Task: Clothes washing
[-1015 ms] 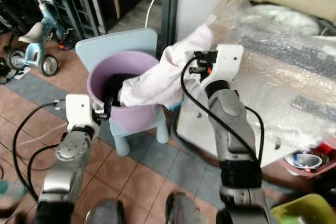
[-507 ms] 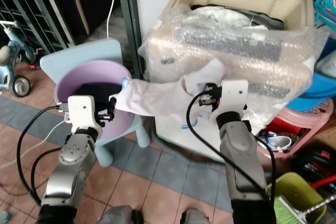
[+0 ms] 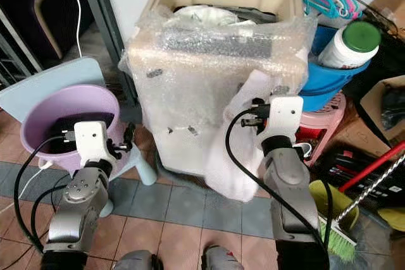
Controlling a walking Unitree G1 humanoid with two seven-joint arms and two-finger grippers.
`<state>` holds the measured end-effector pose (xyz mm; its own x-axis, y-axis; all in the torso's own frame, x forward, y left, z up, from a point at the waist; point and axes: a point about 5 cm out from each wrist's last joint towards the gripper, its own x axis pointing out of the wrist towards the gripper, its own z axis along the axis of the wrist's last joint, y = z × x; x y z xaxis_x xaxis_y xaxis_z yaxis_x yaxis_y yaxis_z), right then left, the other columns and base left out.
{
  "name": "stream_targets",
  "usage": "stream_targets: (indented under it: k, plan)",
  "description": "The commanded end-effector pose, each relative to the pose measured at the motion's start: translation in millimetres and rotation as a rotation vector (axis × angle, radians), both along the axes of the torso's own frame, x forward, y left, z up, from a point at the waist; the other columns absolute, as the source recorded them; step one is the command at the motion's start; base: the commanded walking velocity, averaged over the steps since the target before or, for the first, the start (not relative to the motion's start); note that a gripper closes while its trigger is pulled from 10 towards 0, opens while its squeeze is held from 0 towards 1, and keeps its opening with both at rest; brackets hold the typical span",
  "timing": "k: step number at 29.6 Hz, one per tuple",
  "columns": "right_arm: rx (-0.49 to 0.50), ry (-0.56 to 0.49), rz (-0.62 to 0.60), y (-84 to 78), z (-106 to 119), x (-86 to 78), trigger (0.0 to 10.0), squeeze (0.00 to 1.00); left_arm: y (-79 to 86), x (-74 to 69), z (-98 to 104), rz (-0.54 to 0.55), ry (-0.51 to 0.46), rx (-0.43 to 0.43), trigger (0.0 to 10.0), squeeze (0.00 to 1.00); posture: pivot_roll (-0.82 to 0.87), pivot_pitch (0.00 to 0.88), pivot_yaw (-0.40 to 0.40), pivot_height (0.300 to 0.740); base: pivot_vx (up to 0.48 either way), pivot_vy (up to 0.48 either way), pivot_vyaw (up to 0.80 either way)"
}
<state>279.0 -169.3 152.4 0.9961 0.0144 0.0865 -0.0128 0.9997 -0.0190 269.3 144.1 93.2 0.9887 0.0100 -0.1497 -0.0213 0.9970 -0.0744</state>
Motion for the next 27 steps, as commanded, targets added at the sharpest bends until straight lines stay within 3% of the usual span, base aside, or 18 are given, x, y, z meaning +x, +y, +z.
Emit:
stream_targets:
  k: [1, 10, 15, 23, 27]
  plan:
    - [-0.005, -0.061, 0.037, 8.1, 14.5, 1.3, 10.0, 0.00, 1.5, -0.4, 1.8, 0.001, 0.001, -0.004, 10.0, 0.00, -0.03, 0.058, 0.048, 0.740, 0.000, 0.480, 0.00]
    - [0.043, -0.091, 0.033, 10.5, 31.6, 11.2, 10.0, 0.00, 0.3, -1.0, 2.0, -0.003, 0.005, -0.003, 10.0, 0.00, -0.02, 0.054, 0.038, 0.740, 0.000, 0.479, 0.00]
    - [0.032, -0.086, 0.030, 10.0, 29.5, 12.4, 10.0, 0.00, 0.2, -0.2, 2.0, -0.007, 0.001, 0.006, 10.0, 0.00, -0.01, 0.052, 0.036, 0.740, 0.000, 0.452, -0.75]
    - [-0.002, -0.077, 0.012, 6.3, 24.2, 10.4, 10.0, 0.00, 1.0, 2.6, 7.9, -0.016, -0.048, 0.014, 10.0, 0.00, -0.01, 0.053, 0.033, 0.740, 0.000, 0.000, -0.69]
    - [-0.037, -0.076, 0.012, 5.1, 16.7, 7.2, 10.0, 0.00, -2.8, 3.6, 14.2, -0.076, -0.079, 0.009, 10.0, 0.00, -0.01, 0.060, 0.040, 0.740, 0.000, 0.000, -0.31]
